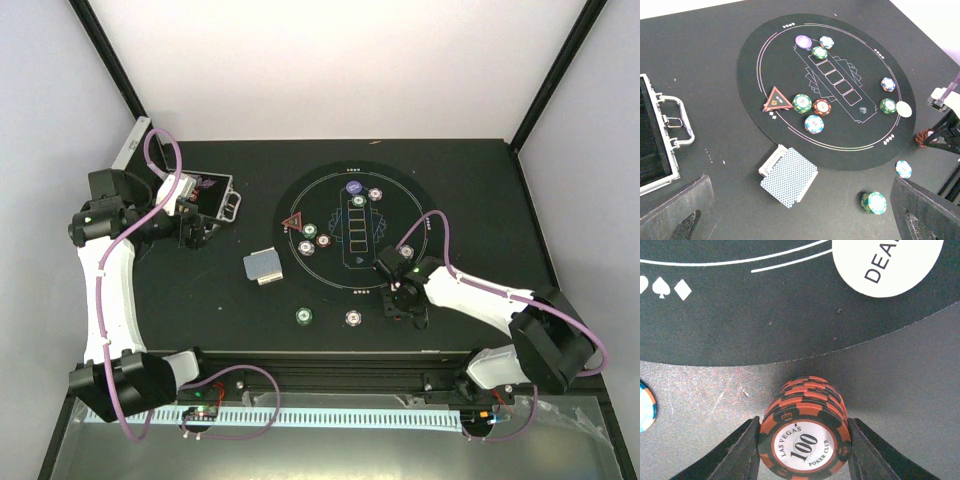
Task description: Distribute texas hold em gaming equipment
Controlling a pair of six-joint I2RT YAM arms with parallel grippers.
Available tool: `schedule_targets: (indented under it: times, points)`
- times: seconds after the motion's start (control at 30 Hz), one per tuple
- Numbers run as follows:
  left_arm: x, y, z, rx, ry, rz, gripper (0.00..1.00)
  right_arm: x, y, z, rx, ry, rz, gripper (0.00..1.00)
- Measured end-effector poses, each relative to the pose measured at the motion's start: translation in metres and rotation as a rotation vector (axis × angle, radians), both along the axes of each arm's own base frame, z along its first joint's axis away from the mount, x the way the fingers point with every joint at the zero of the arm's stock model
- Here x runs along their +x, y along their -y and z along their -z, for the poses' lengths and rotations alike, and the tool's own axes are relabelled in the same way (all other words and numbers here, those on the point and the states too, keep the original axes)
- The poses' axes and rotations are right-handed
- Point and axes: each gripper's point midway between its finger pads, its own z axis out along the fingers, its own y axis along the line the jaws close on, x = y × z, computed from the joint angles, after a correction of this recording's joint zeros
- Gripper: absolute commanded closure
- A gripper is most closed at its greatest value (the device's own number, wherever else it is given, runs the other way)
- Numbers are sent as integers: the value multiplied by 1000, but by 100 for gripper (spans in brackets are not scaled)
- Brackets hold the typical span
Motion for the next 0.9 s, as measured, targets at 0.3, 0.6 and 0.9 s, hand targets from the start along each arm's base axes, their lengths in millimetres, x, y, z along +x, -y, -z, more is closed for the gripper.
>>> schedule_targets:
  times: [0.3,0.6,0.9]
  points:
    - [0,0,0,1,2,-1,1,0,0,0,0,-1,1,63]
    - [1,0,-1,1,5,-1,1,-2,2,-2,-4,-3,3,76]
    - [1,0,0,-2,2,-4,1,30,-14,-61,27,114,4,76]
